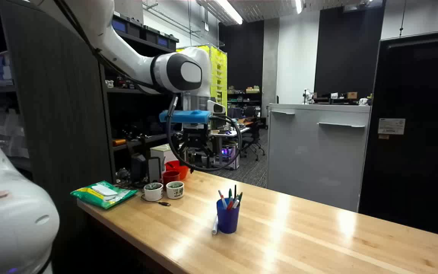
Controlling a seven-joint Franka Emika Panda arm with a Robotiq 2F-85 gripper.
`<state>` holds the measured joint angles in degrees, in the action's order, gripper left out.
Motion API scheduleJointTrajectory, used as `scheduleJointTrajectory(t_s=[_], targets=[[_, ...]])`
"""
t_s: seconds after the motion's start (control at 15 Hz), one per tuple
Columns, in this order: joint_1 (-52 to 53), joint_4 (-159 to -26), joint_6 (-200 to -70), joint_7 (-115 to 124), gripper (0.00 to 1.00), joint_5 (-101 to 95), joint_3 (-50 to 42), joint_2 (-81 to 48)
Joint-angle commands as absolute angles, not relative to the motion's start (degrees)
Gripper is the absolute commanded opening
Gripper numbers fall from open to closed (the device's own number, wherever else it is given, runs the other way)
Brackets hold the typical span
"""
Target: Move the blue cup backwards then place the green marker in the cup.
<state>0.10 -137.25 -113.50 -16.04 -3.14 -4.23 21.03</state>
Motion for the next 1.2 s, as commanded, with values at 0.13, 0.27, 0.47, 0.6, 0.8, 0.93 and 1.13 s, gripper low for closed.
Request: scheduleJointTrajectory(t_s=[0.13,0.27,0.47,0.6,0.8,0.93,1.13], targets=[[0.08,-137.11,-113.39,-16.03,1.0,-3.12,-4.19,21.02],[0.08,-137.11,-113.39,-16.03,1.0,-3.12,-4.19,21.02],[0.08,-137.11,-113.39,-16.03,1.0,-3.12,-4.19,21.02],[0.08,-137.11,-113.39,-16.03,1.0,-3.12,-4.19,21.02],[0.08,-137.11,-113.39,-16.03,1.0,-3.12,-4.19,21.02],[0.08,-137.11,-113.39,-16.03,1.0,-3.12,-4.19,21.02],[0.13,-137.49,-114.34,-15.55,1.0,-1.84,-4.48,21.16]])
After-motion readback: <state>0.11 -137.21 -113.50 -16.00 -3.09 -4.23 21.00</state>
